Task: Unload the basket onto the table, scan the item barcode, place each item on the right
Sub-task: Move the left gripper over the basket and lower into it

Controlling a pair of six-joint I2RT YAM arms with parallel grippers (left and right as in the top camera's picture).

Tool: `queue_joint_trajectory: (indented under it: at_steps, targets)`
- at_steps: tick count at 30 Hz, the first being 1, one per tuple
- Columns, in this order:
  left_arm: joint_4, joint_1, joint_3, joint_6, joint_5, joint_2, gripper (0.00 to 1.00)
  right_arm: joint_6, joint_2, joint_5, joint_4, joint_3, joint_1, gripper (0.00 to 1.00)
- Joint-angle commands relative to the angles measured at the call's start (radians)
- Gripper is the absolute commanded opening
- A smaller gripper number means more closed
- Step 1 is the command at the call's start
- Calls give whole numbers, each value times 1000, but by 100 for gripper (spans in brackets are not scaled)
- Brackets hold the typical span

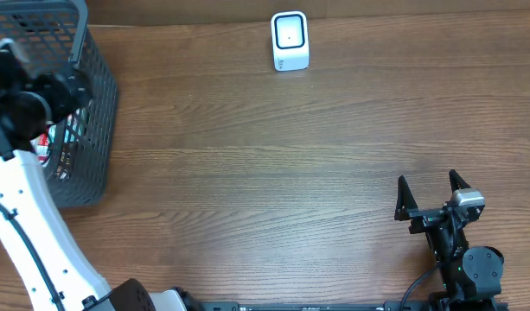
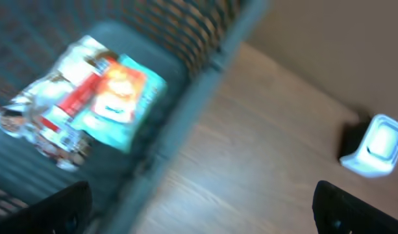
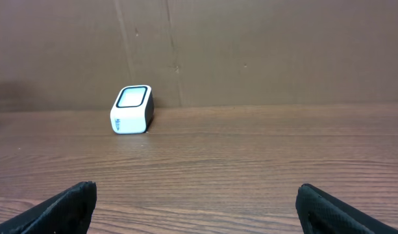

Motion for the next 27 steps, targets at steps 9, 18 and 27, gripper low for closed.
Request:
queue_joint_trajectory:
  at_steps: [9, 18, 27]
  targets:
    - [202, 139, 25, 29, 16, -2, 100, -1, -11, -1, 6, -10, -7, 100]
    - [286, 207, 25, 176, -90, 43, 100, -1, -11, -1, 6, -10, -7, 100]
    - [296, 251, 25, 312, -21, 193, 100, -1, -11, -1, 6, -10, -7, 100]
